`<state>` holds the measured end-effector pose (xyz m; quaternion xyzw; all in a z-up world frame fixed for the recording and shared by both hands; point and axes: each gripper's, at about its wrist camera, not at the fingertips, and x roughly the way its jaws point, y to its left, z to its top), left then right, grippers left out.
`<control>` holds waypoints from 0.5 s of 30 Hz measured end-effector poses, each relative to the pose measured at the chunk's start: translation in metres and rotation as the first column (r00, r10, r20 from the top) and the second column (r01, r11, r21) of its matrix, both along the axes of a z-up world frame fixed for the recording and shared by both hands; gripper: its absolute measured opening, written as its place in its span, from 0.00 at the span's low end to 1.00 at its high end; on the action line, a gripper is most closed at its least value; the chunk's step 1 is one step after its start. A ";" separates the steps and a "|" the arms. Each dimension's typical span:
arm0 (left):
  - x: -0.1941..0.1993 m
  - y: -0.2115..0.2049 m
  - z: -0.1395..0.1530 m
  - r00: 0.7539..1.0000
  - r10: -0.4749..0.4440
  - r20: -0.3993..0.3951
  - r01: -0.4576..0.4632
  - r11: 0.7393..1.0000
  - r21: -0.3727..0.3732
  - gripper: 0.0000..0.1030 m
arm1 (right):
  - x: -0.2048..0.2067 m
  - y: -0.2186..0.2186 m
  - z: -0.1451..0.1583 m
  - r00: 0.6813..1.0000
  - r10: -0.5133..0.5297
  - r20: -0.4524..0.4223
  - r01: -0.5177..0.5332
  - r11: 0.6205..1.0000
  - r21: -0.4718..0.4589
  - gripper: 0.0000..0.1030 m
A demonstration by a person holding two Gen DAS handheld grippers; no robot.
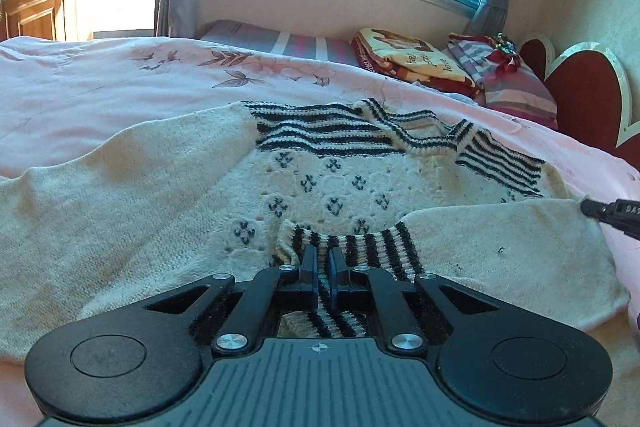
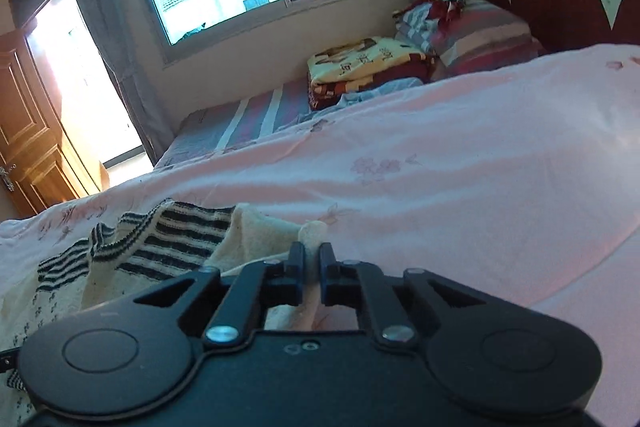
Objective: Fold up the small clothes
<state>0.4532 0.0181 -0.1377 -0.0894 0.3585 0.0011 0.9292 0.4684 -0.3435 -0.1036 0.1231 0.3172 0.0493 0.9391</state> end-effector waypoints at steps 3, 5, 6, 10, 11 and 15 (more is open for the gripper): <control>-0.001 -0.001 0.001 1.000 -0.004 0.001 0.004 1.000 0.010 0.08 | 0.005 0.000 -0.005 1.000 0.002 -0.015 -0.002 1.000 -0.002 0.09; -0.001 -0.002 0.000 1.000 -0.010 0.006 0.010 1.000 0.022 0.08 | 0.006 0.000 0.001 1.000 0.001 -0.022 -0.001 1.000 -0.028 0.17; -0.001 -0.003 0.001 1.000 -0.014 0.007 0.014 0.999 0.033 0.08 | 0.002 0.000 0.006 1.000 -0.013 -0.007 0.013 0.999 -0.049 0.23; -0.002 -0.006 0.001 1.000 -0.013 0.009 0.012 0.999 0.052 0.08 | -0.017 0.010 0.017 0.997 0.030 0.068 -0.024 0.996 -0.087 0.28; -0.002 -0.006 0.001 1.000 -0.010 0.010 0.009 0.999 0.052 0.08 | -0.016 0.013 0.014 0.997 0.052 0.049 -0.048 0.995 -0.092 0.25; -0.003 -0.006 0.001 1.000 -0.008 0.011 0.008 0.999 0.054 0.08 | -0.012 0.018 -0.001 0.998 0.060 -0.011 -0.061 0.991 -0.122 0.26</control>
